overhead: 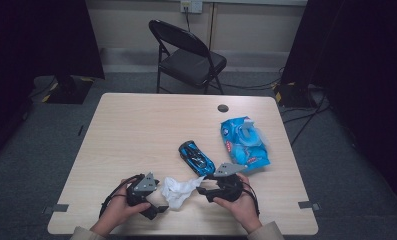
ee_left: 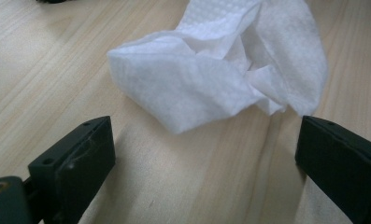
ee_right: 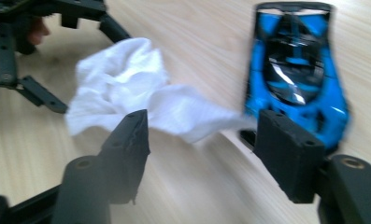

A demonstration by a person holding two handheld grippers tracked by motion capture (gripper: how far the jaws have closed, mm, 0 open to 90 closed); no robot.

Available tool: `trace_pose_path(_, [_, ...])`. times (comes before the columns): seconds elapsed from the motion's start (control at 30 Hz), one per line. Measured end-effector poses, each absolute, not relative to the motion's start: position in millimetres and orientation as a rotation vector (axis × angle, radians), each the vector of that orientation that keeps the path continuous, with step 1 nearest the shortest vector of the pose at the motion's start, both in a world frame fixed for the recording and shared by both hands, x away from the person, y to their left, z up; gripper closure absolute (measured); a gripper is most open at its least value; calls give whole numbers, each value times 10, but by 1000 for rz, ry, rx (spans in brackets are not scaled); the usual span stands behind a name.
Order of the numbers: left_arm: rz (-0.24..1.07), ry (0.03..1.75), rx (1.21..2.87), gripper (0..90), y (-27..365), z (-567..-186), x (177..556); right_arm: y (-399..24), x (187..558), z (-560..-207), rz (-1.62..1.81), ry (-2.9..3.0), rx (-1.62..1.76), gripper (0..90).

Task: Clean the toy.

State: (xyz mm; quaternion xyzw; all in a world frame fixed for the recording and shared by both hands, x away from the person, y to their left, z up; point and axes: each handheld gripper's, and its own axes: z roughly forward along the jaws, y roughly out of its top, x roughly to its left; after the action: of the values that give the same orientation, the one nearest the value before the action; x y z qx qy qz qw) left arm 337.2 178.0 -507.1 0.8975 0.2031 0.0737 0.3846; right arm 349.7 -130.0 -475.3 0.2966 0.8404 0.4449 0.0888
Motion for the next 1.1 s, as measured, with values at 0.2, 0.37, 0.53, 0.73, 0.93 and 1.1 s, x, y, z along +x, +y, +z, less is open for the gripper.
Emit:
trace_pose_path(0.2, [188, 518, 2287, 42, 1779, -5071, 3372, -1466, 3548, -4840, 1293, 2463, 931, 301])
trace_pose_path(0.37, [188, 517, 2287, 42, 1779, -5071, 3372, -1529, 3558, -4893, 1269, 2465, 947, 300])
trace_pose_path(0.53, [183, 517, 2287, 42, 1782, -5069, 3370, -1584, 3571, -4979, 1249, 2468, 962, 283])
trace_pose_path(0.73, [128, 550, 2259, 179, 1798, -5012, 3372, -1628, 3589, -5040, 1231, 2460, 975, 246])
trace_pose_path(0.93, [127, 579, 2195, 179, 1853, -4833, 3388, -1626, 3609, -5056, 1210, 2453, 968, 218])
trace_pose_path(1.1, [137, 539, 2166, 180, 1824, -4664, 3383, -1618, 3617, -5060, 1196, 2464, 968, 209])
